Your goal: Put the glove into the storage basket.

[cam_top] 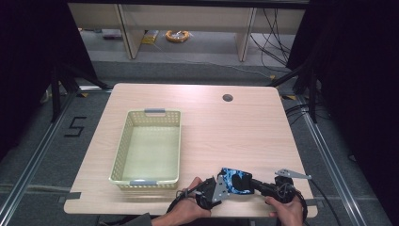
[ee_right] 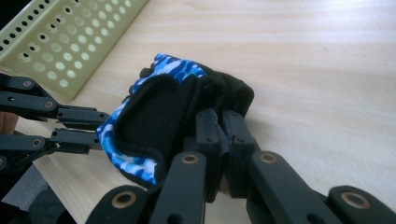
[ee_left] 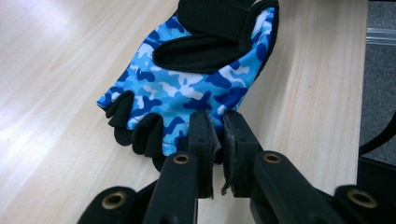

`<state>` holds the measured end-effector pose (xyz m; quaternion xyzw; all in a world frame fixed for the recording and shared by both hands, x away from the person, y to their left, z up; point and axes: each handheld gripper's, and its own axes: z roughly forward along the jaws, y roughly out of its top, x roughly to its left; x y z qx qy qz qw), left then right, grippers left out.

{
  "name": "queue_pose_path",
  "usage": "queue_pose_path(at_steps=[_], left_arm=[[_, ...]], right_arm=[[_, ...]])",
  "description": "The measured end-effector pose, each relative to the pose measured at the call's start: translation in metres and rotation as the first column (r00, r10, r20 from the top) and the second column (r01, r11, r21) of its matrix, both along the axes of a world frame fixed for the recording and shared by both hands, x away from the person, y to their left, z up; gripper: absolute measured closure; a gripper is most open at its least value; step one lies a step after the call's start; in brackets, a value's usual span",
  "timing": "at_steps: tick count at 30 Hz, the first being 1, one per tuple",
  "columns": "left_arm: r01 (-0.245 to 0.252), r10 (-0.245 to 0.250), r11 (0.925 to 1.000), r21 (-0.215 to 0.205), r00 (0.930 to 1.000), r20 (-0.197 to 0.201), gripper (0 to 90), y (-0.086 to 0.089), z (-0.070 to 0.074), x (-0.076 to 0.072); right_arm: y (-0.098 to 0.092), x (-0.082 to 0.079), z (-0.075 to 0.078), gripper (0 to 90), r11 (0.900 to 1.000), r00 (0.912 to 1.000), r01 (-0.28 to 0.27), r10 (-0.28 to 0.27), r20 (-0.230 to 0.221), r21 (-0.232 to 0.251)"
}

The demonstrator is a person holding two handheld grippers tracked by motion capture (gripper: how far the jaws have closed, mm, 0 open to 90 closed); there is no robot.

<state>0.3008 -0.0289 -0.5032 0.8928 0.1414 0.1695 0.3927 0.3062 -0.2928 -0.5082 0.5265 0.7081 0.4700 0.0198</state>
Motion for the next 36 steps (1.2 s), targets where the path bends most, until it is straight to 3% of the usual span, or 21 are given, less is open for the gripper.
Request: queue_pose_path(at_steps=[1, 2, 3, 4, 6, 8, 9, 10, 12, 13, 14, 17, 19, 20, 21, 23, 26, 27, 30, 34, 36], left_arm=[[0.004, -0.004, 1.0000, -0.008, 1.0000, 0.001, 82.5, 0.002, 0.002, 0.001], [0.003, -0.003, 1.0000, 0.000, 1.0000, 0.003, 82.5, 0.004, 0.004, 0.001], [-0.003, 0.003, 1.0000, -0.007, 1.0000, 0.001, 82.5, 0.005, 0.005, 0.000], [0.004, -0.004, 1.0000, -0.003, 0.9999, 0.010, 82.5, 0.007, 0.006, 0.000], [0.001, -0.001, 0.9999, -0.016, 0.9999, 0.013, 82.5, 0.011, 0.009, -0.001], [-0.009, 0.009, 0.9995, -0.031, 1.0000, 0.003, 82.6, 0.013, 0.011, -0.003], [-0.011, 0.011, 0.9994, -0.034, 0.9999, 0.007, 82.6, 0.014, 0.012, -0.004], [-0.007, 0.008, 0.9997, -0.025, 0.9999, 0.011, 82.5, 0.016, 0.014, -0.004], [-0.004, 0.004, 0.9998, -0.021, 0.9999, 0.015, 82.6, 0.020, 0.017, -0.005], [-0.011, 0.012, 0.9993, -0.035, 0.9996, 0.024, 82.6, 0.022, 0.019, -0.006], [-0.008, 0.009, 0.9996, -0.028, 0.9998, 0.018, 82.5, 0.025, 0.022, -0.006], [-0.016, 0.016, 0.9994, -0.032, 0.9995, 0.026, 82.5, 0.031, 0.029, -0.009], [-0.016, 0.018, 0.9991, -0.039, 0.9989, 0.042, 82.5, 0.035, 0.035, -0.010], [-0.007, 0.008, 0.9998, -0.020, 0.9986, 0.052, 82.5, 0.037, 0.038, -0.010], [-0.012, 0.015, 0.9990, -0.042, 0.9980, 0.061, 82.5, 0.038, 0.040, -0.010], [-0.008, 0.010, 0.9993, -0.037, 0.9980, 0.063, 82.5, 0.042, 0.045, -0.010], [-0.022, 0.026, 0.9983, -0.054, 0.9974, 0.068, 82.5, 0.047, 0.054, -0.010], [-0.029, 0.034, 0.9975, -0.065, 0.9966, 0.076, 82.5, 0.048, 0.056, -0.010], [-0.022, 0.029, 0.9974, -0.068, 0.9950, 0.096, 82.5, 0.051, 0.064, -0.010], [-0.033, 0.041, 0.9964, -0.078, 0.9937, 0.104, 82.5, 0.058, 0.072, -0.010], [-0.035, 0.044, 0.9962, -0.079, 0.9932, 0.108, 82.4, 0.062, 0.075, -0.008]], right_arm=[[0.000, 0.002, 0.000, 87.3, 1.000, 0.9993, -0.011, 0.012, 0.035, -0.007], [0.004, 0.000, 0.002, 87.3, 1.000, 0.9999, 0.009, -0.009, 0.005, 0.012], [0.004, 0.000, 0.004, 87.3, 1.000, 0.9999, -0.006, 0.005, 0.015, 0.024], [0.003, 0.002, 0.003, 87.3, 1.000, 0.9980, -0.020, 0.019, 0.060, 0.008], [0.007, 0.000, 0.006, 87.3, 1.000, 0.9992, -0.012, 0.011, 0.039, 0.022], [0.008, 0.000, 0.008, 87.3, 0.999, 0.9974, -0.030, 0.029, 0.066, 0.025], [0.009, -0.002, 0.010, 87.3, 1.000, 0.9984, -0.021, 0.020, 0.053, 0.021], [0.009, -0.001, 0.010, 87.3, 1.000, 0.9971, -0.028, 0.027, 0.071, 0.013], [0.015, -0.005, 0.017, 87.3, 0.999, 0.9984, -0.029, 0.028, 0.048, 0.024], [0.015, -0.003, 0.017, 87.3, 0.999, 0.9948, -0.044, 0.044, 0.092, -0.002], [0.019, -0.006, 0.022, 87.3, 0.999, 0.9975, -0.030, 0.028, 0.065, 0.029], [0.022, -0.004, 0.029, 87.3, 0.998, 0.9932, -0.058, 0.057, 0.102, 0.014], [0.026, -0.003, 0.034, 87.3, 0.997, 0.9903, -0.081, 0.080, 0.114, 0.003], [0.029, -0.004, 0.038, 87.3, 0.998, 0.9928, -0.068, 0.065, 0.100, 0.018], [0.029, -0.002, 0.040, 87.3, 0.996, 0.9882, -0.092, 0.091, 0.123, 0.003], [0.032, 0.000, 0.047, 87.3, 0.995, 0.9858, -0.098, 0.098, 0.137, -0.003], [0.038, 0.000, 0.060, 87.3, 0.995, 0.9898, -0.098, 0.097, 0.105, 0.007], [0.037, 0.002, 0.063, 87.3, 0.994, 0.9831, -0.113, 0.114, 0.144, -0.010], [0.043, 0.002, 0.077, 87.3, 0.993, 0.9847, -0.119, 0.118, 0.128, 0.003], [0.050, 0.005, 0.093, 87.3, 0.992, 0.9835, -0.124, 0.126, 0.130, -0.021], [0.053, 0.009, 0.098, 87.3, 0.988, 0.9762, -0.149, 0.152, 0.155, -0.027]])
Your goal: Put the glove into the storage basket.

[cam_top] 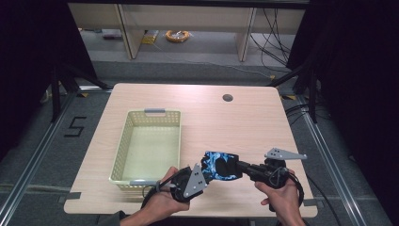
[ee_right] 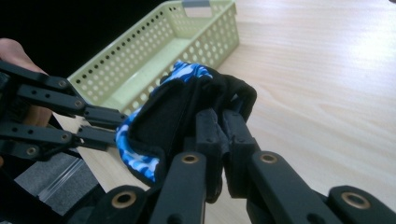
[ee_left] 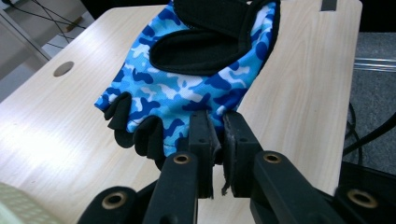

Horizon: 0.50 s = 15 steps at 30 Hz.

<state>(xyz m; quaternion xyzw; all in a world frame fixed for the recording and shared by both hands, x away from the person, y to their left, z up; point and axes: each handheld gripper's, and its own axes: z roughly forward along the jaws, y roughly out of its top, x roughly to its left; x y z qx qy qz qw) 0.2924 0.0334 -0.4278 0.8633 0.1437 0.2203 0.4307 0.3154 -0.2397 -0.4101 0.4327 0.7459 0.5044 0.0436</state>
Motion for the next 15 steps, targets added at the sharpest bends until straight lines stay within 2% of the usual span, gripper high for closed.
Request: queue_pose_path(at_steps=[2, 3, 4, 5, 8, 9, 10, 11, 12, 13, 15], left_arm=[[-0.017, 0.017, 0.9997, -0.019, 0.9998, -0.008, 82.5, 0.004, 0.002, 0.000], [-0.018, 0.018, 0.9998, -0.011, 0.9998, -0.002, 82.4, 0.008, 0.005, 0.002], [-0.024, 0.024, 0.9996, -0.012, 0.9997, 0.002, 82.4, 0.011, 0.007, 0.003], [-0.033, 0.032, 0.9990, -0.029, 0.9995, -0.005, 82.5, 0.013, 0.009, 0.004], [-0.047, 0.047, 0.9986, -0.023, 0.9989, -0.001, 82.5, 0.021, 0.014, 0.007], [-0.048, 0.048, 0.9987, -0.014, 0.9988, 0.005, 82.5, 0.025, 0.017, 0.008], [-0.054, 0.054, 0.9981, -0.029, 0.9985, -0.001, 82.5, 0.027, 0.018, 0.008], [-0.061, 0.061, 0.9977, -0.029, 0.9981, 0.011, 82.5, 0.030, 0.019, 0.009], [-0.064, 0.065, 0.9976, -0.025, 0.9979, 0.011, 82.5, 0.032, 0.021, 0.009], [-0.067, 0.067, 0.9976, -0.020, 0.9976, 0.016, 82.4, 0.036, 0.022, 0.010], [-0.079, 0.080, 0.9966, -0.022, 0.9967, 0.015, 82.5, 0.043, 0.024, 0.011]], right_arm=[[0.005, 0.004, 0.006, 87.3, 1.000, 0.9998, -0.011, 0.011, 0.017, -0.004], [0.007, 0.006, 0.008, 87.3, 1.000, 0.9998, -0.015, 0.015, 0.016, -0.008], [0.012, 0.007, 0.012, 87.3, 1.000, 0.9999, -0.012, 0.012, -0.003, -0.011], [0.015, 0.009, 0.014, 87.3, 1.000, 0.9998, -0.021, 0.021, 0.006, -0.008], [0.023, 0.017, 0.021, 87.3, 0.999, 0.9991, -0.039, 0.039, 0.018, -0.021], [0.026, 0.018, 0.022, 87.3, 0.999, 0.9992, -0.040, 0.040, 0.004, -0.008], [0.030, 0.021, 0.025, 87.3, 0.999, 0.9992, -0.040, 0.039, -0.003, -0.013], [0.033, 0.022, 0.028, 87.3, 0.999, 0.9990, -0.042, 0.042, -0.016, -0.013], [0.036, 0.026, 0.029, 87.3, 0.998, 0.9985, -0.054, 0.055, 0.008, -0.017], [0.038, 0.027, 0.031, 87.3, 0.998, 0.9981, -0.062, 0.062, -0.001, -0.022], [0.046, 0.031, 0.035, 87.3, 0.997, 0.9970, -0.076, 0.076, 0.009, -0.029]])
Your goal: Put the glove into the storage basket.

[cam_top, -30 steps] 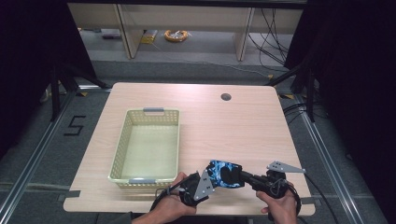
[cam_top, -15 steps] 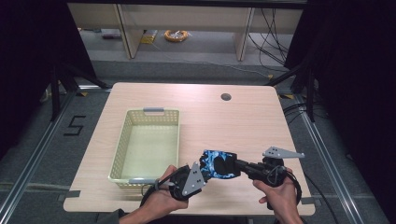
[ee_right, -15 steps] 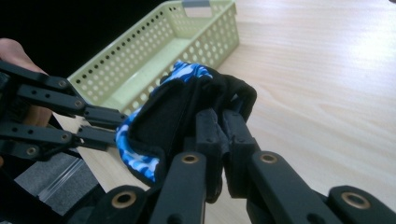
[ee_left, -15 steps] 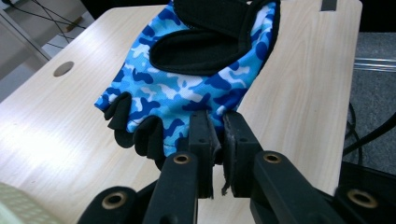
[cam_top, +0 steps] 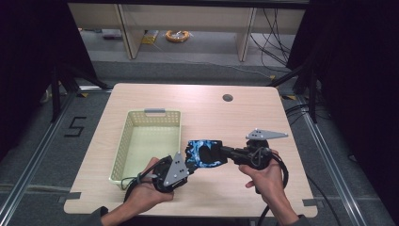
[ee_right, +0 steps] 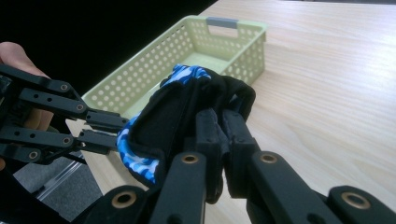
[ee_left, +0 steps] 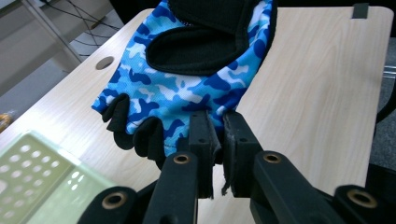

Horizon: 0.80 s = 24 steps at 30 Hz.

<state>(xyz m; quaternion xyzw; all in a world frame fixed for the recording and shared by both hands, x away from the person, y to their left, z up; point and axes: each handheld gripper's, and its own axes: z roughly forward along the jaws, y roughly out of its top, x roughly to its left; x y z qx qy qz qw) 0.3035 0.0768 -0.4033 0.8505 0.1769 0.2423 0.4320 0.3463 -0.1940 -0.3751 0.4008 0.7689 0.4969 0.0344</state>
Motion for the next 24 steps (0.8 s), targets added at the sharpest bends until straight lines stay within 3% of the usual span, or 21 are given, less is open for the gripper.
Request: queue_pose_path(at_steps=[3, 4, 5, 7, 8, 11, 12, 13, 14, 15, 16, 18, 19, 21, 22, 23, 24], left_arm=[[-0.019, 0.019, 0.9998, -0.006, 0.9998, 0.001, 82.4, 0.012, 0.002, 0.001], [-0.026, 0.026, 0.9996, -0.006, 0.9996, 0.009, 82.5, 0.017, 0.003, 0.002], [-0.033, 0.033, 0.9994, -0.005, 0.9994, 0.011, 82.4, 0.021, 0.003, 0.003], [-0.057, 0.058, 0.9979, -0.029, 0.9983, 0.003, 82.4, 0.029, 0.003, 0.004], [-0.055, 0.055, 0.9984, -0.012, 0.9985, 0.005, 82.4, 0.034, 0.004, 0.005], [-0.076, 0.076, 0.9970, -0.019, 0.9971, -0.001, 82.4, 0.044, 0.002, 0.005], [-0.074, 0.074, 0.9972, -0.008, 0.9973, 0.001, 82.3, 0.047, 0.002, 0.005], [-0.081, 0.081, 0.9966, -0.014, 0.9967, 0.001, 82.3, 0.051, 0.001, 0.005], [-0.082, 0.082, 0.9966, -0.001, 0.9966, 0.000, 82.3, 0.056, 0.002, 0.005], [-0.099, 0.098, 0.9948, -0.026, 0.9951, -0.010, 82.3, 0.058, 0.000, 0.005], [-0.096, 0.096, 0.9953, -0.009, 0.9953, -0.005, 82.3, 0.062, 0.001, 0.005], [-0.107, 0.107, 0.9940, -0.021, 0.9942, -0.013, 82.3, 0.068, 0.000, 0.006], [-0.107, 0.107, 0.9942, -0.005, 0.9941, -0.017, 82.3, 0.071, 0.000, 0.006], [-0.122, 0.122, 0.9924, -0.017, 0.9924, -0.014, 82.2, 0.076, -0.002, 0.006], [-0.121, 0.121, 0.9926, 0.014, 0.9925, -0.015, 82.2, 0.081, -0.001, 0.006], [-0.132, 0.132, 0.9912, -0.009, 0.9910, -0.024, 82.2, 0.082, -0.003, 0.007], [-0.127, 0.128, 0.9918, 0.014, 0.9915, -0.027, 82.2, 0.086, -0.002, 0.008]], right_arm=[[0.014, 0.006, 0.005, 87.3, 1.000, 0.9999, -0.015, 0.015, 0.006, -0.008], [0.018, 0.007, 0.007, 87.3, 1.000, 0.9996, -0.027, 0.027, -0.010, -0.003], [0.023, 0.010, 0.007, 87.3, 0.999, 0.9991, -0.037, 0.037, 0.019, -0.011], [0.032, 0.011, 0.010, 87.3, 0.999, 0.9989, -0.047, 0.047, -0.007, -0.011], [0.036, 0.015, 0.009, 87.3, 0.998, 0.9977, -0.063, 0.063, 0.023, -0.025], [0.049, 0.020, 0.011, 87.3, 0.996, 0.9957, -0.084, 0.085, 0.035, -0.034], [0.054, 0.019, 0.012, 87.4, 0.997, 0.9970, -0.077, 0.077, -0.005, -0.024], [0.057, 0.022, 0.011, 87.3, 0.996, 0.9957, -0.089, 0.089, 0.023, -0.023], [0.062, 0.023, 0.011, 87.3, 0.995, 0.9958, -0.090, 0.091, 0.012, -0.033], [0.065, 0.026, 0.010, 87.3, 0.994, 0.9942, -0.103, 0.104, 0.027, -0.026], [0.068, 0.027, 0.010, 87.3, 0.994, 0.9939, -0.109, 0.110, 0.013, -0.029], [0.076, 0.031, 0.008, 87.3, 0.991, 0.9911, -0.126, 0.128, 0.037, -0.045], [0.080, 0.028, 0.010, 87.3, 0.993, 0.9937, -0.112, 0.112, -0.009, -0.036], [0.086, 0.031, 0.009, 87.3, 0.991, 0.9913, -0.132, 0.131, -0.014, -0.037], [0.090, 0.033, 0.008, 87.3, 0.990, 0.9913, -0.132, 0.132, -0.005, -0.047], [0.094, 0.035, 0.006, 87.4, 0.989, 0.9896, -0.142, 0.143, 0.017, -0.042], [0.097, 0.035, 0.007, 87.4, 0.989, 0.9898, -0.143, 0.142, -0.009, -0.038]])
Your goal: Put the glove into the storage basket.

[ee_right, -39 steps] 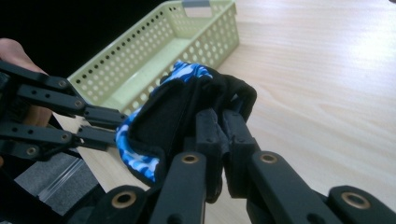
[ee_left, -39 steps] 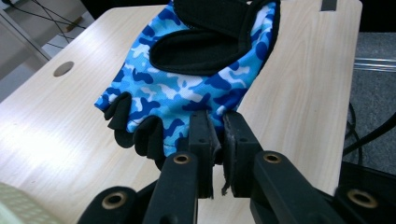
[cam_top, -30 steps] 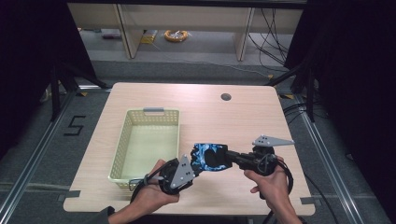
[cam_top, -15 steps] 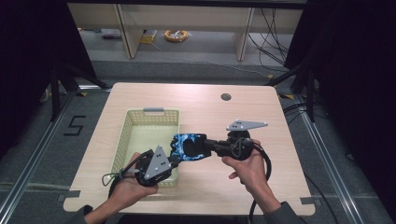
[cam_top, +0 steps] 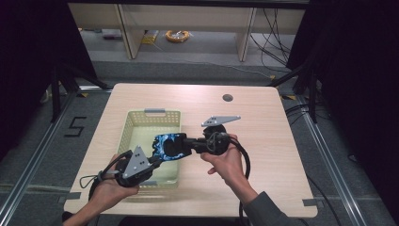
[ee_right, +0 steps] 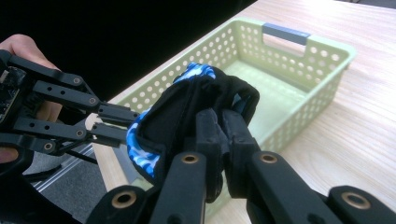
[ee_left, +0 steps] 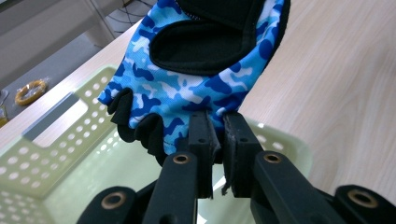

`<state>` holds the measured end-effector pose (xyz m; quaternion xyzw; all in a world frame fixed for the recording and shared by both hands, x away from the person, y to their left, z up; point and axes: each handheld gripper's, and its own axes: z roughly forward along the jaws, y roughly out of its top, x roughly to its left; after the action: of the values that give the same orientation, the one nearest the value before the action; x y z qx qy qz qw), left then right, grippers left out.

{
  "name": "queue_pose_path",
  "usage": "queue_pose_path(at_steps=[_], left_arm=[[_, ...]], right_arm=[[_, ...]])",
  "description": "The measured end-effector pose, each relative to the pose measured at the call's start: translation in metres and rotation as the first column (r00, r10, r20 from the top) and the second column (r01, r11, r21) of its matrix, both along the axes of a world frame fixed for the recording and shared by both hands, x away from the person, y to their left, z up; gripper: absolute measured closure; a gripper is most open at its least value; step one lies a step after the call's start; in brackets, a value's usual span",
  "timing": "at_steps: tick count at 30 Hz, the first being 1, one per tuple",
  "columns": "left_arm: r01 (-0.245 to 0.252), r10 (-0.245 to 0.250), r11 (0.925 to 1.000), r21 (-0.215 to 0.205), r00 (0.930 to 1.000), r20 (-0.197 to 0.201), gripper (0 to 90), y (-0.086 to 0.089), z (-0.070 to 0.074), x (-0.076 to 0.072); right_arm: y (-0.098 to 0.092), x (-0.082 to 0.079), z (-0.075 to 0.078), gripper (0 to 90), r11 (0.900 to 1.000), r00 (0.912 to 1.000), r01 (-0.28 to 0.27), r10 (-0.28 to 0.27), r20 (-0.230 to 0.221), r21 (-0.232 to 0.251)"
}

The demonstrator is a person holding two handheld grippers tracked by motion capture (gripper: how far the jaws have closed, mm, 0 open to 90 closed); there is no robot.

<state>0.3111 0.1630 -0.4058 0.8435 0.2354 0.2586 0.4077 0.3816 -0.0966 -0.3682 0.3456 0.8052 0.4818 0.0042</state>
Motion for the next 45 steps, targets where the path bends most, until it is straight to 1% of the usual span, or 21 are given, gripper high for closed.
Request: queue_pose_path(at_steps=[1, 3, 4, 5, 6, 7, 9, 10, 13, 14, 24, 28, 29, 32, 33, 37, 38, 41, 42, 43, 45], left_arm=[[-0.014, 0.014, 0.9996, -0.026, 0.9999, -0.001, 82.2, 0.001, -0.002, 0.000], [-0.015, 0.015, 0.9999, -0.002, 0.9999, 0.000, 82.2, 0.009, -0.003, 0.002], [-0.027, 0.026, 0.9993, -0.025, 0.9996, -0.005, 82.1, 0.010, -0.005, 0.002], [-0.030, 0.030, 0.9995, -0.009, 0.9995, -0.014, 82.1, 0.013, -0.005, 0.002], [-0.040, 0.040, 0.9987, -0.032, 0.9991, -0.013, 82.1, 0.015, -0.007, 0.003], [-0.039, 0.039, 0.9991, -0.018, 0.9989, -0.028, 82.1, 0.018, -0.007, 0.003], [-0.044, 0.044, 0.9988, -0.022, 0.9985, -0.032, 82.1, 0.023, -0.009, 0.004], [-0.053, 0.053, 0.9985, -0.011, 0.9977, -0.042, 82.0, 0.026, -0.011, 0.004], [-0.064, 0.064, 0.9979, 0.009, 0.9970, -0.043, 82.0, 0.032, -0.015, 0.004], [-0.063, 0.063, 0.9979, 0.014, 0.9966, -0.052, 82.0, 0.035, -0.017, 0.004], [-0.068, 0.073, 0.9960, 0.058, 0.9931, -0.092, 81.9, 0.064, -0.031, 0.006], [-0.072, 0.077, 0.9963, 0.047, 0.9903, -0.115, 81.7, 0.071, -0.037, 0.005], [-0.088, 0.091, 0.9957, 0.030, 0.9879, -0.126, 81.7, 0.071, -0.040, 0.004], [-0.084, 0.091, 0.9950, 0.053, 0.9857, -0.141, 81.6, 0.076, -0.044, 0.004], [-0.074, 0.080, 0.9960, 0.050, 0.9877, -0.134, 81.6, 0.077, -0.046, 0.005], [-0.070, 0.081, 0.9952, 0.068, 0.9826, -0.168, 81.0, 0.080, -0.050, 0.004], [-0.084, 0.092, 0.9950, 0.053, 0.9800, -0.176, 80.8, 0.079, -0.052, 0.003], [-0.064, 0.074, 0.9959, 0.064, 0.9815, -0.177, 80.0, 0.082, -0.050, 0.004], [-0.072, 0.080, 0.9960, 0.053, 0.9803, -0.180, 79.3, 0.082, -0.050, 0.003], [-0.060, 0.072, 0.9956, 0.071, 0.9812, -0.179, 77.2, 0.083, -0.047, 0.003], [-0.062, 0.071, 0.9966, 0.053, 0.9808, -0.182, 70.0, 0.083, -0.045, 0.003]], right_arm=[[0.003, 0.001, -0.001, 87.3, 1.000, 1.0000, 0.001, -0.001, 0.003, -0.001], [0.009, 0.004, -0.002, 87.3, 1.000, 1.0000, -0.006, 0.006, -0.003, -0.012], [0.012, 0.006, -0.004, 87.3, 1.000, 0.9999, -0.014, 0.014, 0.010, -0.019], [0.015, 0.008, -0.005, 87.3, 1.000, 0.9999, -0.017, 0.017, 0.002, -0.016], [0.018, 0.009, -0.006, 87.4, 1.000, 0.9998, -0.017, 0.017, 0.008, -0.022], [0.021, 0.010, -0.007, 87.3, 1.000, 0.9998, -0.020, 0.020, 0.000, -0.022], [0.028, 0.012, -0.009, 87.3, 0.999, 0.9997, -0.025, 0.024, -0.008, -0.023], [0.030, 0.014, -0.011, 87.3, 0.999, 0.9993, -0.036, 0.036, 0.006, -0.023], [0.040, 0.017, -0.015, 87.3, 0.999, 0.9992, -0.036, 0.036, -0.018, -0.034], [0.042, 0.018, -0.017, 87.3, 0.998, 0.9991, -0.041, 0.041, -0.005, -0.039], [0.076, 0.025, -0.038, 87.3, 0.995, 0.9956, -0.072, 0.068, -0.065, -0.068], [0.085, 0.025, -0.048, 87.3, 0.993, 0.9932, -0.083, 0.075, -0.089, -0.083], [0.087, 0.026, -0.051, 87.3, 0.992, 0.9929, -0.087, 0.079, -0.089, -0.094], [0.094, 0.025, -0.058, 87.3, 0.990, 0.9900, -0.095, 0.082, -0.114, -0.107], [0.096, 0.025, -0.060, 87.3, 0.989, 0.9902, -0.096, 0.083, -0.112, -0.112], [0.103, 0.025, -0.066, 87.3, 0.985, 0.9882, -0.102, 0.085, -0.128, -0.135], [0.104, 0.026, -0.068, 87.3, 0.985, 0.9881, -0.099, 0.081, -0.131, -0.140], [0.108, 0.025, -0.071, 87.3, 0.984, 0.9863, -0.096, 0.074, -0.148, -0.150], [0.108, 0.026, -0.072, 87.3, 0.983, 0.9869, -0.097, 0.075, -0.143, -0.154], [0.108, 0.026, -0.073, 87.3, 0.983, 0.9862, -0.095, 0.072, -0.149, -0.156], [0.109, 0.027, -0.076, 87.3, 0.983, 0.9844, -0.095, 0.070, -0.161, -0.154]])
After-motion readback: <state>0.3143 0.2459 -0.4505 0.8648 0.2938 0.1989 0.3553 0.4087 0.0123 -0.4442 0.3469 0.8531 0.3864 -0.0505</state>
